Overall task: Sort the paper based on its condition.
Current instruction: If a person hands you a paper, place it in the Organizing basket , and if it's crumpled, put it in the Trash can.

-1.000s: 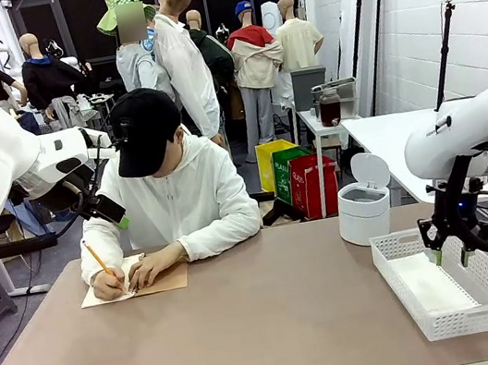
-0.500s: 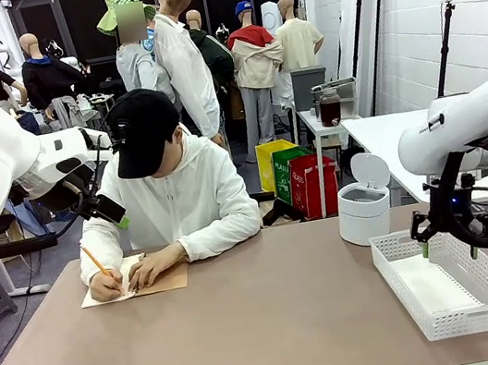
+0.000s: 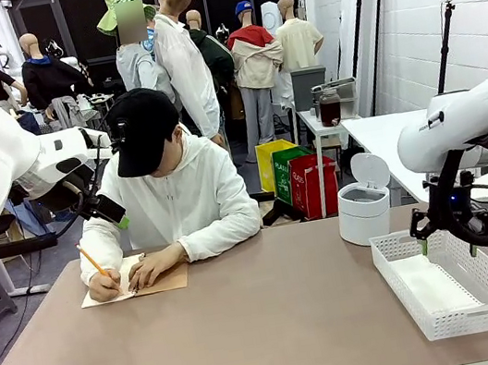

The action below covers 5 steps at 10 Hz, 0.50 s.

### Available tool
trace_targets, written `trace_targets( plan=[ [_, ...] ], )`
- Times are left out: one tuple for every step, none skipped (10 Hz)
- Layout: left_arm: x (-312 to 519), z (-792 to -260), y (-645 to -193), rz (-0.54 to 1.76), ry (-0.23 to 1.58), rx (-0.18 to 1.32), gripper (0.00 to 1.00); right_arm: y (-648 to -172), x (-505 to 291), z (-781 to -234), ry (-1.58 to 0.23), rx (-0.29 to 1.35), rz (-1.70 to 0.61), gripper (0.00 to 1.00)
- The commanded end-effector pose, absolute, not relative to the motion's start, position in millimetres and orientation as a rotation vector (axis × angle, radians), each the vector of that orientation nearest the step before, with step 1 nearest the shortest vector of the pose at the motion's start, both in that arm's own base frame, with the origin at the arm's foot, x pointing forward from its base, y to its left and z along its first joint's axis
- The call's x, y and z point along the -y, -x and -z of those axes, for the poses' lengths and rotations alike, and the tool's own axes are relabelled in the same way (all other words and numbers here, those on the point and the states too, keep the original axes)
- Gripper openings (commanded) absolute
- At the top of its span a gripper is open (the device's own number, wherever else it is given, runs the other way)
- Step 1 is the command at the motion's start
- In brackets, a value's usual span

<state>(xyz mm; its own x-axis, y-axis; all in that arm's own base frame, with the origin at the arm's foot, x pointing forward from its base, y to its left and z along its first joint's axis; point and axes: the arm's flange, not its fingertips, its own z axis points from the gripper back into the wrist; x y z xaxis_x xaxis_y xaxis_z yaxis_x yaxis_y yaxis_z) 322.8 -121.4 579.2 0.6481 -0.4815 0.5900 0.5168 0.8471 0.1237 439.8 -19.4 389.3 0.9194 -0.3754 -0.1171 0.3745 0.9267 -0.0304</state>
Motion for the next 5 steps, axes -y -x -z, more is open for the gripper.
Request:
trace_targets(
  plan=[
    [120.5, -578.9, -323.2, 0.565, 0.063, 0.657, 1.00, -439.0, 19.7, -387.2, 0.007, -0.125, 0.374, 1.00],
    [120.5, -578.9, -323.2, 0.565, 0.063, 0.657, 1.00, -439.0, 19.7, -387.2, 0.007, -0.125, 0.374, 1.00],
    [120.5, -578.9, -323.2, 0.565, 0.063, 0.657, 1.00, -439.0, 19.7, -387.2, 0.007, -0.125, 0.374, 1.00],
    [120.5, -578.9, -323.2, 0.565, 0.063, 0.657, 1.00, -439.0, 19.7, -387.2, 0.007, -0.125, 0.374, 1.00],
    [120.5, -578.9, -323.2, 0.565, 0.063, 0.657, 1.00, -439.0, 19.7, -387.2, 0.007, -0.125, 0.374, 1.00]
  ],
)
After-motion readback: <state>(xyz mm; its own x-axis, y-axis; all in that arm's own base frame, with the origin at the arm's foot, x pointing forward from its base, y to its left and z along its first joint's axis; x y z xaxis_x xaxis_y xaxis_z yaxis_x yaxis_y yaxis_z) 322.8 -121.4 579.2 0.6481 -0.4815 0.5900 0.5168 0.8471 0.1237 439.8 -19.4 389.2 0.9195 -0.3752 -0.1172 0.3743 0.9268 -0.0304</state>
